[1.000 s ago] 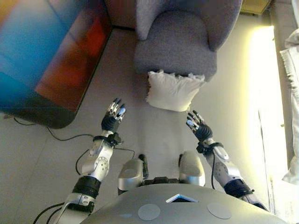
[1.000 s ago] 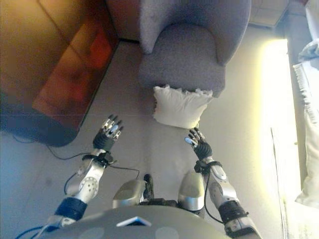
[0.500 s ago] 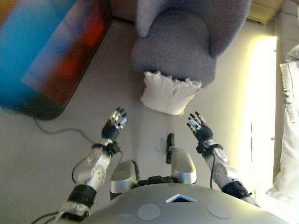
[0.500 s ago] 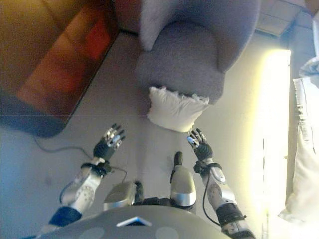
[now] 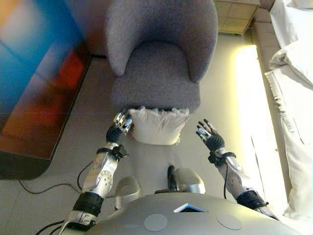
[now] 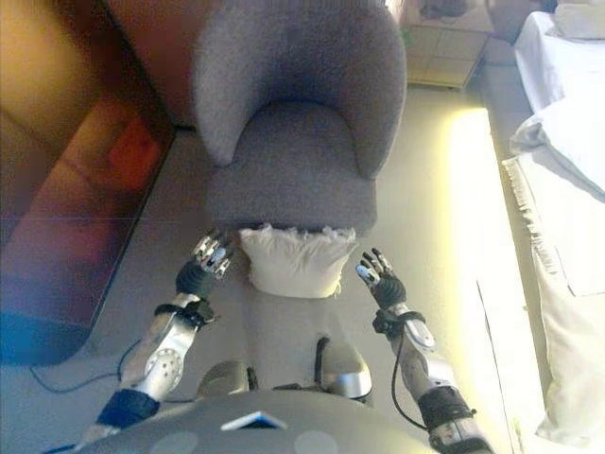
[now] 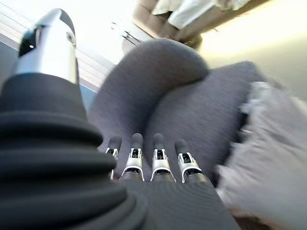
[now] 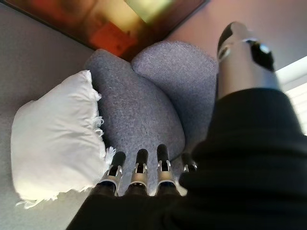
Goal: Pick up the cushion and take it to the sofa
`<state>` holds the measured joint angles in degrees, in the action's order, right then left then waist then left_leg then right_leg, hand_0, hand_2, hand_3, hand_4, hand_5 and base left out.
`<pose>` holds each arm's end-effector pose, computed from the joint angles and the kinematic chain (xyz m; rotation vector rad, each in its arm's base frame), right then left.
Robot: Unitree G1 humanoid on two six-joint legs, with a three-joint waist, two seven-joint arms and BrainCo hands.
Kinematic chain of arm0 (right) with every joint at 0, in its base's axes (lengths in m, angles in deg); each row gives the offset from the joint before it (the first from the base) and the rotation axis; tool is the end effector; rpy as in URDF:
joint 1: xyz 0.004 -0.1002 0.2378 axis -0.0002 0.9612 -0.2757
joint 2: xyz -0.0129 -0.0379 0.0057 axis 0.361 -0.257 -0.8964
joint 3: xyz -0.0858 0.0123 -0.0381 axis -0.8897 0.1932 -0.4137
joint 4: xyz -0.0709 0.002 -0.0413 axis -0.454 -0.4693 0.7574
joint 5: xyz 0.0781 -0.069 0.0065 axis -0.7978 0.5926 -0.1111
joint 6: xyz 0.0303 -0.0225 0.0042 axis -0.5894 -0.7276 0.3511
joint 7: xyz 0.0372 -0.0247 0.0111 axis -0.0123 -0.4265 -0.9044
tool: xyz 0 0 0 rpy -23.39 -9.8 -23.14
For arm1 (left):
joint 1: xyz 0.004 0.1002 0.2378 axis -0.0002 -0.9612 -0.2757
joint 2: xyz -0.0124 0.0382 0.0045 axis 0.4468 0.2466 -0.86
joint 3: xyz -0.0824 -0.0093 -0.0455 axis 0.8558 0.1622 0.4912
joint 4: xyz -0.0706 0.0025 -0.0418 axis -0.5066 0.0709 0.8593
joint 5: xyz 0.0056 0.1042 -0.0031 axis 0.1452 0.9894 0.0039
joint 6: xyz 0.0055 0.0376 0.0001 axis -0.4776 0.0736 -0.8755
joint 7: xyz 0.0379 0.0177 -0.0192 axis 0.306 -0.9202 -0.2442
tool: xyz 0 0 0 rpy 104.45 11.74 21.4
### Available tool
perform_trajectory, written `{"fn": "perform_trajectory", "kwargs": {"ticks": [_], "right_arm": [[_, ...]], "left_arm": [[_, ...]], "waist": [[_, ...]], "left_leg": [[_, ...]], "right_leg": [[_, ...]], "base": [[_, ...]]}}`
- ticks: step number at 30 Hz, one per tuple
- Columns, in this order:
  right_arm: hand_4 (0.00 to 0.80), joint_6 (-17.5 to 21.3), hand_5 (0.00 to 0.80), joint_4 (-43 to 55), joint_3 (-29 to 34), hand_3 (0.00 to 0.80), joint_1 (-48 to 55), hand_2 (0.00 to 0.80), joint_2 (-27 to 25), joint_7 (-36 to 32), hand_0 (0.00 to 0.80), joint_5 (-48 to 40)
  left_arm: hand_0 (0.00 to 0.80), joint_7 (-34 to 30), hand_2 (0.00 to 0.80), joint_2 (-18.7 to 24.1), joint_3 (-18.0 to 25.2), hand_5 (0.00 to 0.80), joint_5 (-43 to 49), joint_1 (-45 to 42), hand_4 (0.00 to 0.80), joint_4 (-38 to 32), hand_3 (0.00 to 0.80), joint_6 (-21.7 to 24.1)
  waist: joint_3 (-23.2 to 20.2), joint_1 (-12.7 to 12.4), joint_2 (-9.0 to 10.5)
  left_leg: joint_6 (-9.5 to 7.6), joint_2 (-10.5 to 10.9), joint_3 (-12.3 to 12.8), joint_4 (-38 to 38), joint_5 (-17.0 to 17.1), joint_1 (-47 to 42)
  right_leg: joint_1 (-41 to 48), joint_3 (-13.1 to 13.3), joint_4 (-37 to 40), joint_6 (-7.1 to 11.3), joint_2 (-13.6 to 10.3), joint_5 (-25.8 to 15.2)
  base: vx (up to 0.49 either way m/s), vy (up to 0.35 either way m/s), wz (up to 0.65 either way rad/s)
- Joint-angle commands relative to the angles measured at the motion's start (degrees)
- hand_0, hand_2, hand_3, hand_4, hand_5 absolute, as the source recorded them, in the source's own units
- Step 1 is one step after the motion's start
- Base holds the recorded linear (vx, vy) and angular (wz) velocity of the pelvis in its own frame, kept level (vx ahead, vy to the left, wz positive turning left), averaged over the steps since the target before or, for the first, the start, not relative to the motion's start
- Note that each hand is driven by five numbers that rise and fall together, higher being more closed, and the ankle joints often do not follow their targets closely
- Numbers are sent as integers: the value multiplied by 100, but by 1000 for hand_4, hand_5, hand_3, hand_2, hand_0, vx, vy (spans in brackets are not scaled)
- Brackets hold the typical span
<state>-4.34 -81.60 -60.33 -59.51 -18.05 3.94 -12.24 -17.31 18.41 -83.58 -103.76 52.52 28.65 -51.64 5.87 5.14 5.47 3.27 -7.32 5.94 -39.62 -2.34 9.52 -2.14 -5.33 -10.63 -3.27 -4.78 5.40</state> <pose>0.1422 -0.1848 -0.0399 0.4201 0.4956 0.0702 0.1512 0.1875 -0.0141 -0.4601 0.2977 -0.0180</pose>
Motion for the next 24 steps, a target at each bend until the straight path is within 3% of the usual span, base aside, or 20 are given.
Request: {"fn": "perform_trajectory", "kwargs": {"ticks": [1,5,8,11,15,19,22,24], "right_arm": [[0,273,0,368,79,0,-50,0,-137,-119,0,-67],[0,301,0,520,67,0,108,0,-160,-180,0,-50],[0,326,0,492,65,0,109,0,-158,-325,0,-53],[0,293,0,447,104,0,71,0,-65,-224,0,-65],[0,278,0,529,81,0,93,0,-24,-189,0,-113],[0,344,0,338,61,0,-40,0,150,-74,0,-63],[0,409,0,347,-15,0,-30,0,294,41,0,-13],[0,418,0,349,-88,0,-41,0,343,81,0,21]], "left_arm": [[0,-67,0,130,189,0,-287,-102,0,-647,0,211],[0,-59,0,105,221,0,-252,-194,0,-718,0,258],[0,-63,0,86,338,0,-206,-308,0,-776,0,329],[0,-151,0,152,391,0,-211,-257,0,-674,0,293],[0,-285,0,310,371,0,-326,-104,0,-543,0,296],[0,-293,0,374,441,0,-269,-100,0,-479,0,256],[0,-326,0,398,446,0,-113,-160,0,-490,0,270],[0,-317,0,397,482,0,-60,-205,0,-512,0,234]], "waist": [[200,-168,-203],[256,-449,-406],[225,-600,-443],[164,-553,-490],[32,-481,-486],[-102,-618,-413],[-125,-723,-449],[-66,-738,-534]], "left_leg": [[105,-285,21,1930,689,42],[342,-329,-256,3477,1046,253],[375,-303,-570,3541,1043,270],[338,-288,-367,3228,786,207],[102,-19,-342,3014,459,135],[-152,324,-398,2827,190,181],[-404,500,-386,2824,16,33],[-464,538,-359,2846,-65,-192]], "right_leg": [[209,315,311,616,158,-220],[721,585,298,837,179,175],[1030,705,172,994,-43,494],[1016,604,-81,1105,-336,584],[813,629,-364,1274,-597,301],[911,573,-683,1359,-823,-97],[511,419,-2046,1331,-925,-754],[-15,293,-2736,1215,-1009,-944]], "base": [[382,269,-21],[441,194,-26],[359,150,-63],[311,200,-105],[270,173,-30],[255,148,2],[206,185,-4],[216,172,-5]]}}
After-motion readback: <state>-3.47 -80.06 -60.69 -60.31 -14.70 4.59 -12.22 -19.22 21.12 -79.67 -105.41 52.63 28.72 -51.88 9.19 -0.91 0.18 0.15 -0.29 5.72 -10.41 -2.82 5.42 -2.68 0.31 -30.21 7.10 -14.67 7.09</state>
